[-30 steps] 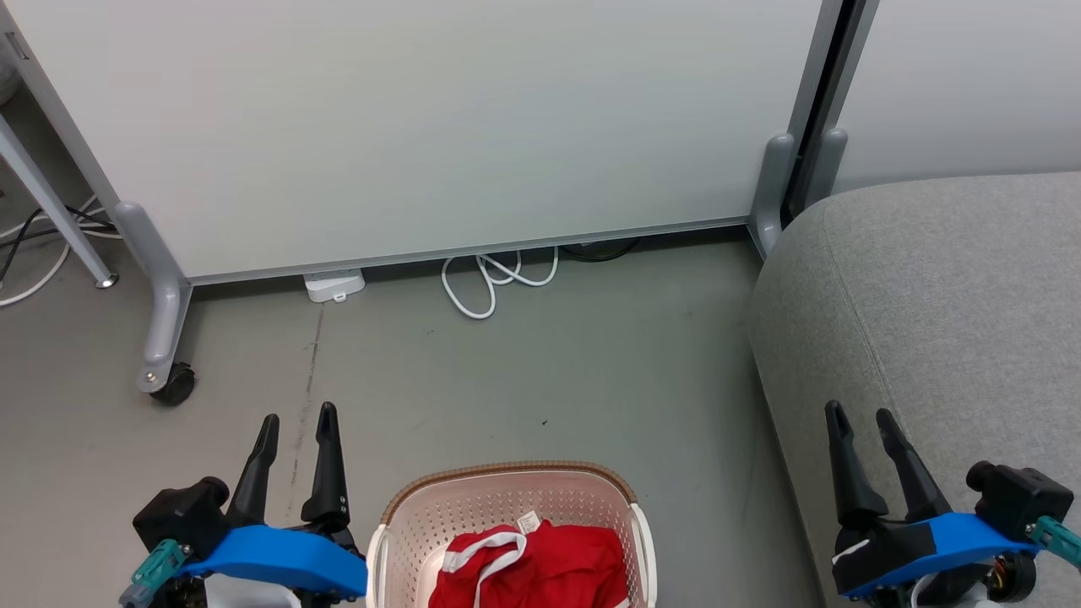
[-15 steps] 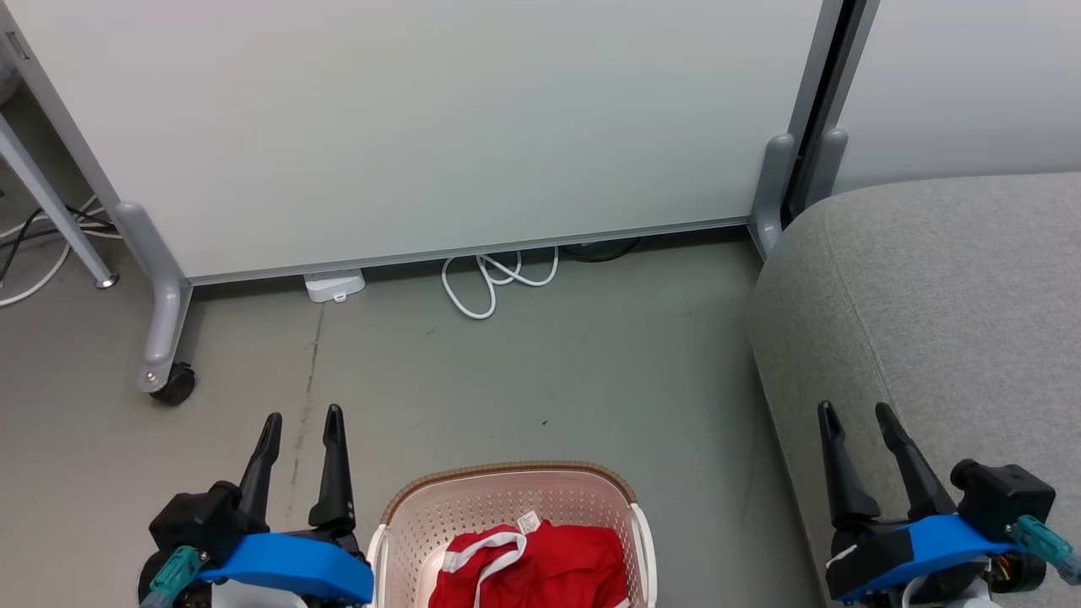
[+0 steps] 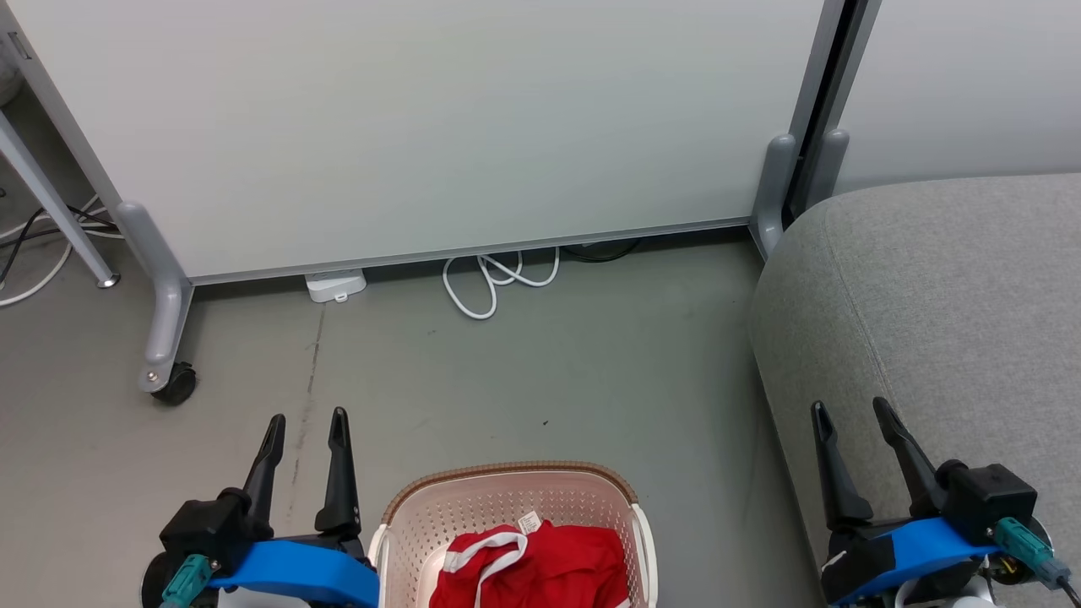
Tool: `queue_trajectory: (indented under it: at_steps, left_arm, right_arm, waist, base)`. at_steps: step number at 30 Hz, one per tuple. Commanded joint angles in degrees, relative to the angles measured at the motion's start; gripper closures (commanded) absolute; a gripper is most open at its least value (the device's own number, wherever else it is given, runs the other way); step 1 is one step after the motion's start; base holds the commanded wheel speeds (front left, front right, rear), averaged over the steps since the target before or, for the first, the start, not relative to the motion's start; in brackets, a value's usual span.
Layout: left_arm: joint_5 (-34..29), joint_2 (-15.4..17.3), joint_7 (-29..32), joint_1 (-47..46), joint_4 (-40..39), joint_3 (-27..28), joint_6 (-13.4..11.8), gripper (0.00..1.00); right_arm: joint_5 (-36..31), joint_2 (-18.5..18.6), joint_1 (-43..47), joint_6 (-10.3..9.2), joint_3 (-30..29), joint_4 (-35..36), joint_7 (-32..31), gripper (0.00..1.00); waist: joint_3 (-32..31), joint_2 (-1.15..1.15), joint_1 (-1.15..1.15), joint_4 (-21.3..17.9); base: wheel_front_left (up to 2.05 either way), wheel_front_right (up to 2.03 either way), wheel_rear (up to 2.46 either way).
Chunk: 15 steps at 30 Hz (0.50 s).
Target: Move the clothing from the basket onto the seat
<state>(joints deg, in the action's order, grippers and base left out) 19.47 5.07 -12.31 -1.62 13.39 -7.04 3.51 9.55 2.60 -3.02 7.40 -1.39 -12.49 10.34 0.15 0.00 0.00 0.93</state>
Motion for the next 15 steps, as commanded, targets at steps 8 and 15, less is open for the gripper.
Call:
queue_trajectory:
  at_steps: [8,15]
  left_arm:
    - [-4.01,-0.51,-1.31,0.2,-0.26,0.38,0.6,0.0]
    - [-6.71,-0.77,-1.99,0.31,-0.08,0.36,0.9,0.0]
  right_arm:
    - [-4.44,0.39,0.05,0.13,0.18,0.52,1.21,0.0]
    - [-7.11,0.41,0.21,0.14,0.23,0.66,1.95,0.0]
  waist:
    - [-0.03,0.0,0.0,0.08]
    - [-0.14,0.0,0.0,0.17]
  base:
    - [0.0,0.0,0.0]
    - [0.0,0.0,0.0]
